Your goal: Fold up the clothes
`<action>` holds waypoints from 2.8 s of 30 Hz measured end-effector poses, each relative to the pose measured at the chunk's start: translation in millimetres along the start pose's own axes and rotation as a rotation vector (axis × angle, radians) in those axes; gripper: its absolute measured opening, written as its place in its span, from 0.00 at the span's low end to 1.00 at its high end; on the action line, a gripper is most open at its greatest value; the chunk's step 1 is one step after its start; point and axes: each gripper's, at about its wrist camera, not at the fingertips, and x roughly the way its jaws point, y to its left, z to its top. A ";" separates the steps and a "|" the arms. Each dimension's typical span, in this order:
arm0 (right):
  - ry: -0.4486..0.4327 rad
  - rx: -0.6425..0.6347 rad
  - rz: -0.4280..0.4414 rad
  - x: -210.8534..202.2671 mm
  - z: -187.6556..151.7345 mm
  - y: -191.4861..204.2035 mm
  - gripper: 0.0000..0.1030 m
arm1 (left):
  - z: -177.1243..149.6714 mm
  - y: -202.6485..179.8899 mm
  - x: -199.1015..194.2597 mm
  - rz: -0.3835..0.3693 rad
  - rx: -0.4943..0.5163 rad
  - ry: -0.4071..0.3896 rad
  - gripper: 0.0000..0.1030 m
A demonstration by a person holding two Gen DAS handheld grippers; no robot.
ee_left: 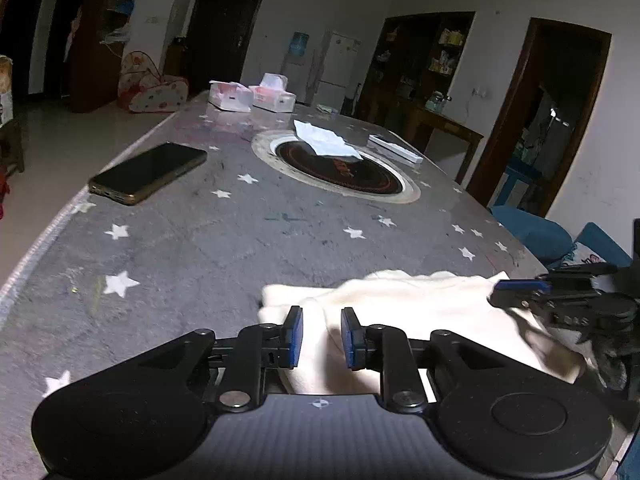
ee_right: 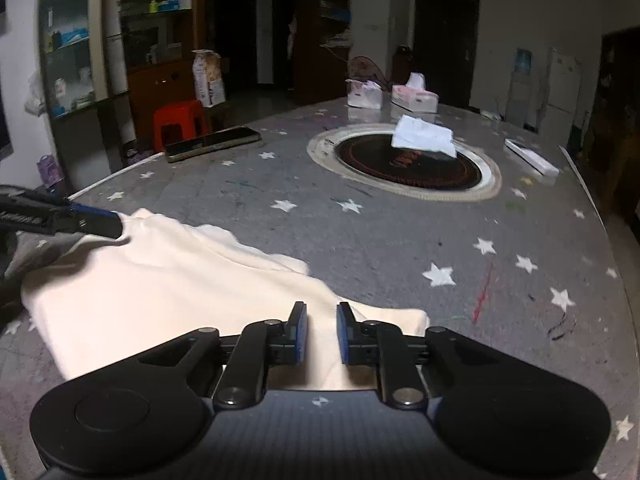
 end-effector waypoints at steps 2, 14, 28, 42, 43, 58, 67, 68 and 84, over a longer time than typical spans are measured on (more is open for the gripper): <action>-0.010 -0.034 0.022 -7.2 2.7 10.4 0.18 | 0.8 3.2 -3.4 0.019 -0.011 -0.002 0.30; -0.041 -0.337 0.254 -31.5 6.6 110.5 0.39 | 3.7 19.7 -27.2 0.100 -0.089 -0.021 0.59; -0.049 -0.634 0.294 -0.9 -6.4 199.1 0.40 | -7.9 26.0 -46.7 0.082 -0.279 0.006 0.67; -0.073 -0.335 0.334 -8.0 20.2 163.7 0.10 | -9.5 29.2 -36.4 -0.045 -0.534 0.039 0.75; -0.081 -0.320 0.336 -11.2 22.4 159.9 0.09 | -9.0 28.5 -33.5 -0.055 -0.547 0.047 0.75; -0.111 -0.258 0.388 -26.1 22.8 146.3 0.09 | -19.7 24.6 7.9 -0.181 -0.695 0.181 0.30; -0.112 -0.155 0.310 -40.6 8.5 108.0 0.17 | -22.1 24.9 7.3 -0.171 -0.666 0.186 0.21; -0.110 -0.138 0.282 -42.5 5.7 99.6 0.19 | -21.1 23.9 7.1 -0.165 -0.656 0.185 0.21; -0.031 0.305 -0.015 -12.2 -31.4 -54.1 0.45 | -5.6 13.8 11.4 -0.091 -0.530 0.199 0.21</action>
